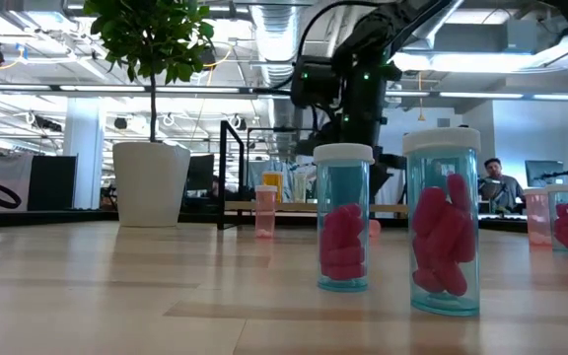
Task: Pick and place medicine bottles onto shelf by color
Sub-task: Put the top pink pill bottle on the shelf
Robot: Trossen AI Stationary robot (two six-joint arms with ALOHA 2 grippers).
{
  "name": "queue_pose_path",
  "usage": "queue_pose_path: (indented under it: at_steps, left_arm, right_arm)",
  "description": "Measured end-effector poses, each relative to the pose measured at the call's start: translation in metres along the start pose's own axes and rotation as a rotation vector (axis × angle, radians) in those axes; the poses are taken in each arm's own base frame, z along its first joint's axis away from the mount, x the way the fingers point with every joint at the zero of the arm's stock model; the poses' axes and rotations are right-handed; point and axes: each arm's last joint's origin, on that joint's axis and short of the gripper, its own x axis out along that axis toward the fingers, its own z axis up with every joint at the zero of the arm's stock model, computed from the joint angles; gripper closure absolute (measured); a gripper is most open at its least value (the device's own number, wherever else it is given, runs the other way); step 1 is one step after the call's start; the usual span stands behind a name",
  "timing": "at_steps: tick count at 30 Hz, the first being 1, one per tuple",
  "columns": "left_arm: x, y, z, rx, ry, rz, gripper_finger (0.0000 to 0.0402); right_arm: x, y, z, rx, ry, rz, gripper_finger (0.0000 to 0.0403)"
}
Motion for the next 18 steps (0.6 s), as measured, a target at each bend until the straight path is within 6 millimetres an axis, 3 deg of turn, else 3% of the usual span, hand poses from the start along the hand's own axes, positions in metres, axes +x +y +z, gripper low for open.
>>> queue_pose_path:
  at_steps: [6,13,18]
  left_arm:
    - [0.000,0.000,0.000,-0.001,0.001,-0.001,0.0237]
    - [0.000,0.000,0.000,-0.001,0.002,-0.002,0.0237]
    - [0.000,0.000,0.000,-0.001,0.001,-0.001,0.0237]
  right_arm:
    - [0.024,0.007,-0.005,-0.019,0.036,-0.029,0.0147]
    - [0.026,0.008,-0.003,-0.011,0.002,-0.019,0.0149]
    - [0.026,0.008,-0.003,-0.010,-0.003,-0.027,0.0173]
